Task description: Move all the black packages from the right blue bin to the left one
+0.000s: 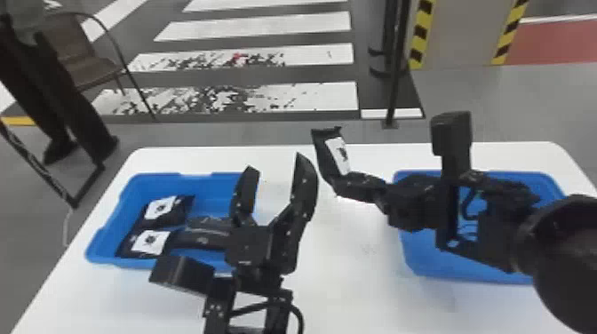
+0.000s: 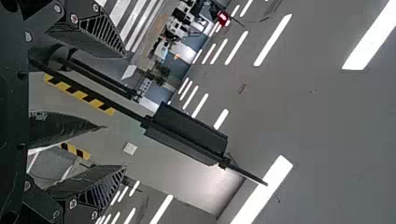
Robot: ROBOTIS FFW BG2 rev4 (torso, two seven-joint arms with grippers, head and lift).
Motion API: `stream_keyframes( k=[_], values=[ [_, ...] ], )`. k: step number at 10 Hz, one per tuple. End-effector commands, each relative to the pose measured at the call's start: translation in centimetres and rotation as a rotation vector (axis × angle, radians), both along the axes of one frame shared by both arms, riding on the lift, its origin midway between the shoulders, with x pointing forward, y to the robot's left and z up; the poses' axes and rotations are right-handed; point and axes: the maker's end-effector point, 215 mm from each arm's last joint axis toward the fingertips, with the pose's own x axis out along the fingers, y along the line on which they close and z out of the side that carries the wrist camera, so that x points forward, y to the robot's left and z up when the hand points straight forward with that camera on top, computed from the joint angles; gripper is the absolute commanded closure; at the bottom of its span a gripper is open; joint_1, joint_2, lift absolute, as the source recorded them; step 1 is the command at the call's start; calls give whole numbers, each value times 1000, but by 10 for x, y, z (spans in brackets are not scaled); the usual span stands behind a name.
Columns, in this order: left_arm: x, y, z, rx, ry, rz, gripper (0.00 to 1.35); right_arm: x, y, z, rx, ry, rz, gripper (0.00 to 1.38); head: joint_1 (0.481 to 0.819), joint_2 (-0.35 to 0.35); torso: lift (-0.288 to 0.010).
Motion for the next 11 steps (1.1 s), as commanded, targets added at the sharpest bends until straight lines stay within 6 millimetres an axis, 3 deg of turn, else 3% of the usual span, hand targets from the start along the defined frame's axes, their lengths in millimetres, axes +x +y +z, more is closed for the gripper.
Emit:
stream_keyframes(
  k=[1, 8, 9, 10, 11],
  values=[
    [2, -3, -4, 7, 15, -8, 208, -14, 23, 7, 22, 0, 54, 1240, 695, 148, -154],
    [8, 10, -31, 124, 80, 13, 219, -74, 83, 7, 56, 53, 230, 1240, 695, 256, -154],
    [8, 18, -32, 131, 82, 29, 357, -74, 82, 6, 56, 56, 230, 1240, 695, 272, -154],
    [7, 27, -32, 143, 78, 50, 940, -75, 82, 7, 57, 55, 231, 1240, 695, 278, -154],
    [9, 31, -35, 140, 89, 59, 1168, -73, 82, 7, 60, 54, 228, 1240, 695, 291, -154]
  ],
)
